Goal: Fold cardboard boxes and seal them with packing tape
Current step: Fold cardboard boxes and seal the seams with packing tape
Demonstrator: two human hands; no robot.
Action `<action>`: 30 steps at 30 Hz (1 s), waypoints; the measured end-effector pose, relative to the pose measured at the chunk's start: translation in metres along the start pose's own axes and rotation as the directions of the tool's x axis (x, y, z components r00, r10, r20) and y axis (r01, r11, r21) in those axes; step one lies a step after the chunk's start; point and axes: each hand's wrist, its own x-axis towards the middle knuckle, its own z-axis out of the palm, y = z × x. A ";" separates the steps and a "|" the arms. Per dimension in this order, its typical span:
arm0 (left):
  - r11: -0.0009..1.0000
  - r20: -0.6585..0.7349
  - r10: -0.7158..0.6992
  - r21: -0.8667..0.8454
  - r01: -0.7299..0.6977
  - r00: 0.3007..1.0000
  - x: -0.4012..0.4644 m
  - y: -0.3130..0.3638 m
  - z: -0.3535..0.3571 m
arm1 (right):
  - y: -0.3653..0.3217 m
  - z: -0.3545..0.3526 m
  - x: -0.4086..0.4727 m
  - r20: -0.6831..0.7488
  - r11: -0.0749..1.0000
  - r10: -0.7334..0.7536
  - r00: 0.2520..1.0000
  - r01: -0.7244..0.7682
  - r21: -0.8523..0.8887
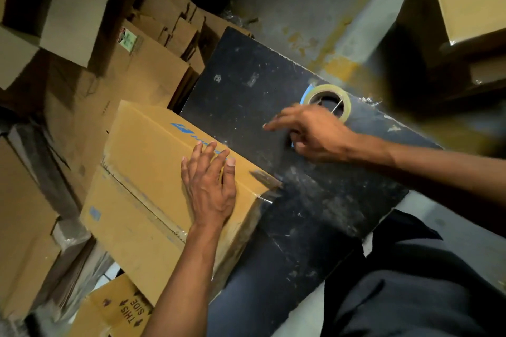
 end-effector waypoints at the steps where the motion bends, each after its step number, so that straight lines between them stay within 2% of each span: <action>1: 1.000 -0.001 -0.003 -0.003 0.003 1.000 0.001 0.000 0.000 | -0.013 0.013 -0.014 0.036 0.979 -0.005 0.999 -0.003 0.202; 2: 1.000 -0.001 -0.006 -0.004 0.006 1.000 0.001 0.001 0.000 | -0.024 0.028 -0.027 0.096 0.944 -0.015 0.995 -0.017 0.329; 4: 1.000 0.004 -0.008 -0.007 0.008 1.000 0.003 0.002 0.000 | -0.038 0.058 -0.049 0.211 0.909 -0.052 0.976 -0.042 0.416; 7: 1.000 0.018 0.005 -0.002 -0.005 1.000 0.003 0.000 0.000 | -0.030 0.095 -0.070 0.323 0.921 -0.061 0.944 -0.072 0.384; 10: 1.000 0.040 0.006 0.005 -0.007 0.999 0.004 0.001 0.000 | -0.007 0.105 -0.077 0.389 0.957 0.037 0.920 -0.144 0.250; 13: 1.000 0.048 0.006 0.019 -0.007 0.999 0.005 0.001 -0.001 | 0.000 0.095 -0.069 0.370 0.966 0.076 0.926 -0.160 0.203; 16: 0.999 0.053 0.010 0.030 -0.011 0.999 0.005 0.000 -0.001 | -0.015 0.091 -0.059 0.291 0.934 -0.056 0.955 -0.053 0.354; 18: 1.000 0.051 -0.001 0.031 -0.001 0.999 0.004 0.001 -0.001 | -0.019 0.096 -0.061 0.315 0.934 -0.120 0.942 -0.001 0.357; 22: 1.000 0.055 -0.008 0.006 0.008 0.998 0.004 0.004 -0.003 | -0.003 0.106 -0.082 0.369 0.970 0.095 0.925 -0.170 0.176; 24: 1.000 0.054 -0.007 0.000 0.007 0.998 0.003 0.004 -0.005 | -0.003 0.101 -0.088 0.287 0.962 0.127 0.949 -0.189 0.198; 27: 0.997 0.075 -0.037 -0.070 0.042 0.997 0.000 0.003 -0.010 | -0.024 0.089 -0.085 0.002 0.955 0.174 0.985 -0.169 0.243; 29: 0.984 0.038 -0.050 -0.168 0.055 0.998 -0.005 0.000 -0.020 | -0.047 0.080 -0.079 -0.139 0.968 0.192 0.971 -0.165 0.188; 30: 0.975 -0.007 -0.053 -0.215 0.050 0.999 -0.011 -0.005 -0.027 | -0.060 0.078 -0.076 -0.203 0.987 0.128 0.971 -0.105 0.122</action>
